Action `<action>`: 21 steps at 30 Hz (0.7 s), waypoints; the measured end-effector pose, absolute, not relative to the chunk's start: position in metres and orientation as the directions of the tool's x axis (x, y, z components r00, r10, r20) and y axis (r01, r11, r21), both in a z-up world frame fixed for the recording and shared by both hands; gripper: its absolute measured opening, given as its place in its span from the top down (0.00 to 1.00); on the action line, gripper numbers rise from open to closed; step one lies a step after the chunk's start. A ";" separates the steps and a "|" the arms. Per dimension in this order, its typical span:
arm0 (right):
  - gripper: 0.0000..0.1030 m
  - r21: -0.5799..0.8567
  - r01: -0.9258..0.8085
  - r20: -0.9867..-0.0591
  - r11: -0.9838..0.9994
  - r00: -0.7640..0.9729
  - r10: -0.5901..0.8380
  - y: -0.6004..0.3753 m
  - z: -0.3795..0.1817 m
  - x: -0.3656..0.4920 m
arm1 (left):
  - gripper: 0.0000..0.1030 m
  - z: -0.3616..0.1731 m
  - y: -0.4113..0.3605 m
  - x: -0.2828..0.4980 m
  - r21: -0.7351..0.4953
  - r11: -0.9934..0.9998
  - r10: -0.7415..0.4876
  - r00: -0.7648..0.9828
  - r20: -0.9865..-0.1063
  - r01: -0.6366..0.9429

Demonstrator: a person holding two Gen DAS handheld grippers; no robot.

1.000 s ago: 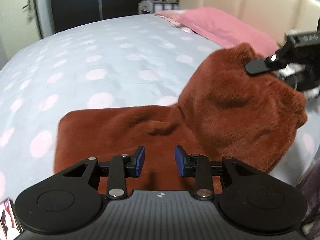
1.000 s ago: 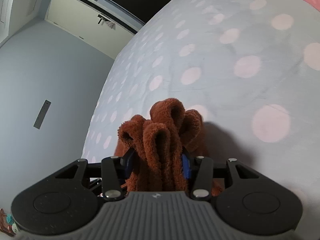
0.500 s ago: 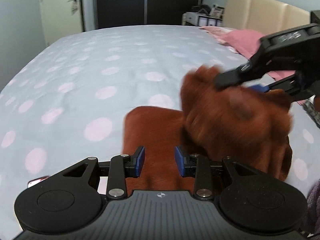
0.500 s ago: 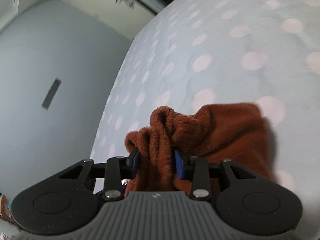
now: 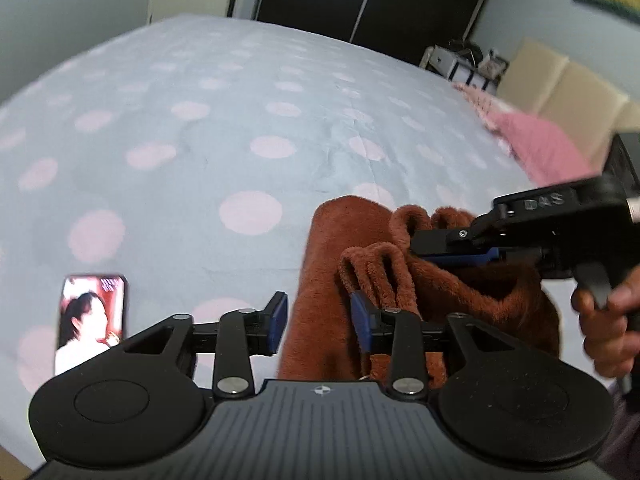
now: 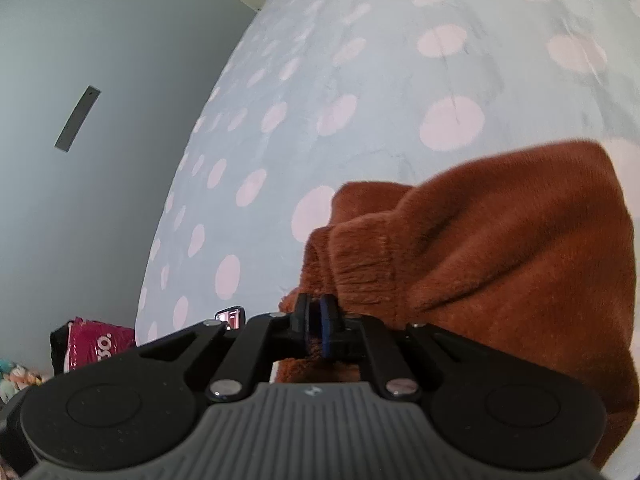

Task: Fold clothes
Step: 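Grasp the folded cuffs with the left gripper while the right gripper releases them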

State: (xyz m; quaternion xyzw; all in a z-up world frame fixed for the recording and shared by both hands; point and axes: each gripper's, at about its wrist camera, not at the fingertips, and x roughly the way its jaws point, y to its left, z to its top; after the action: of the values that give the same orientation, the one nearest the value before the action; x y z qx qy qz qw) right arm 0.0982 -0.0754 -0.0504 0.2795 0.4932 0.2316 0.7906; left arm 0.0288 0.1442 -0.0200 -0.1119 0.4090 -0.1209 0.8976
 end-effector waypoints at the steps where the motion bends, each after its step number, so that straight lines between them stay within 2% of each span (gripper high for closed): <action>1: 0.68 0.671 -0.106 -0.642 0.734 0.412 0.647 -0.076 -0.045 0.094 | 0.55 -0.020 0.145 0.029 -0.320 0.939 -0.323 0.637 -0.700 0.125; 3: 0.60 0.656 -0.149 -0.631 0.740 0.431 0.646 -0.074 -0.033 0.090 | 0.54 -0.021 0.144 0.029 -0.343 0.929 -0.350 0.635 -0.689 0.139; 11: 0.61 0.478 -0.236 -0.644 0.846 0.561 0.521 -0.099 0.006 0.061 | 0.50 -0.026 0.132 0.033 -0.422 0.894 -0.423 0.596 -0.682 0.152; 15: 0.63 0.384 -0.238 -0.681 0.892 0.579 0.448 -0.112 0.004 0.048 | 0.46 -0.028 0.128 0.038 -0.464 0.877 -0.444 0.582 -0.681 0.127; 21: 0.63 0.351 -0.253 -0.718 0.902 0.546 0.432 -0.122 -0.009 0.030 | 0.39 -0.034 0.127 0.049 -0.529 0.847 -0.468 0.552 -0.690 0.057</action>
State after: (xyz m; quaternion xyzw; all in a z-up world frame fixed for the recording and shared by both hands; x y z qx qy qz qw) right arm 0.0302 -0.1219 -0.0093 0.1034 0.4343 0.1962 0.8730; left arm 0.0490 0.1273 -0.0338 -0.2301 0.4473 -0.1543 0.8504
